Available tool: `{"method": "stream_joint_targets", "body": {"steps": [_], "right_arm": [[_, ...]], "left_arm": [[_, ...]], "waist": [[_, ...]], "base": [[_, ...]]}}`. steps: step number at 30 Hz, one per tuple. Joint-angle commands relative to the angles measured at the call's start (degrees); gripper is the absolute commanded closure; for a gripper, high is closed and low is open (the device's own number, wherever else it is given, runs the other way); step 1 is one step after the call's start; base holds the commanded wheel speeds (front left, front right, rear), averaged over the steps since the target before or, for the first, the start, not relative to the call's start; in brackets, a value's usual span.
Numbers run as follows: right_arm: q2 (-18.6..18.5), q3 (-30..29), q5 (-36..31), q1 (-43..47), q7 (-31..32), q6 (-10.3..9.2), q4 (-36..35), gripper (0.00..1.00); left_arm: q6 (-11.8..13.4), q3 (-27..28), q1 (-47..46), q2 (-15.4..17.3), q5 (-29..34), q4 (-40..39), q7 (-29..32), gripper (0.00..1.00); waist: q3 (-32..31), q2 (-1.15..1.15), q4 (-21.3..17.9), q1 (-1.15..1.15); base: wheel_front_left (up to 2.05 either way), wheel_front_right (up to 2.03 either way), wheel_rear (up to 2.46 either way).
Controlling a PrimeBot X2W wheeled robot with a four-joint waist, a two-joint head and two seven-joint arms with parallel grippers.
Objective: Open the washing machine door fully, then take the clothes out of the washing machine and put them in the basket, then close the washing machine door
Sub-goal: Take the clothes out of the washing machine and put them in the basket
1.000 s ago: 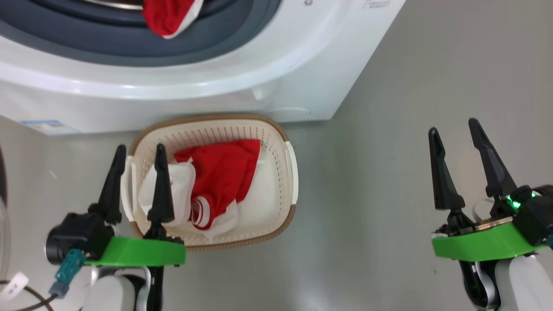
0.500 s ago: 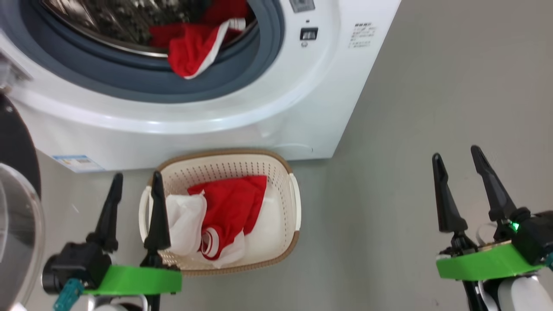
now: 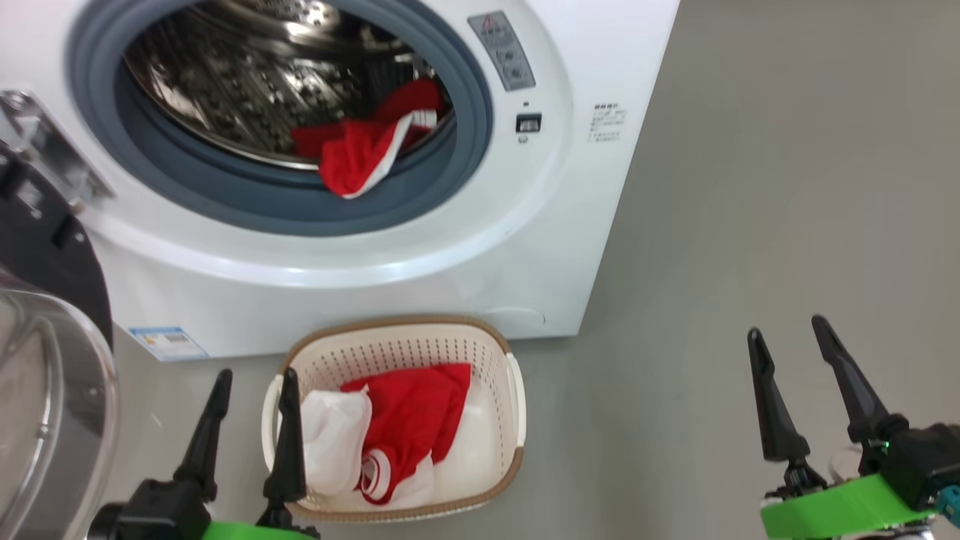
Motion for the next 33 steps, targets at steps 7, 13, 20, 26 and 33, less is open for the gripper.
{"method": "stream_joint_targets", "body": {"steps": [7,13,20,26,33], "right_arm": [[-0.61,1.25,-0.08,1.45,-0.37,0.35,-1.39,0.00],[-0.61,0.50,-0.92,2.20,-0.37,0.35,-1.92,0.00],[-0.61,-0.08,-1.09,2.45,-0.37,0.35,-2.13,0.00],[-0.61,-0.02,-1.14,2.78,-0.37,0.35,-2.37,0.00],[-0.61,-0.07,-1.36,2.65,-0.37,0.35,-2.22,0.00]], "left_arm": [[-0.92,1.22,1.87,0.70,0.04,-1.69,-0.28,0.00],[-0.57,1.24,2.85,0.70,-0.52,-1.94,-0.28,0.00],[-0.51,0.85,3.05,0.70,-0.81,-2.26,-0.28,0.00],[-0.54,0.78,3.07,0.70,-0.79,-2.20,-0.28,0.00],[-0.67,0.81,3.03,0.70,-0.78,-1.90,-0.28,0.00]], "waist": [[-4.54,0.00,0.18,0.00],[-5.18,0.00,-0.21,0.00],[-4.96,0.00,-0.44,0.00],[-5.09,0.00,-0.47,0.00],[-5.19,0.00,-0.37,0.00]], "base": [[0.00,0.00,0.00],[0.00,0.00,0.00],[0.00,0.00,0.00],[0.00,0.00,0.00],[0.00,0.00,0.00]]}}
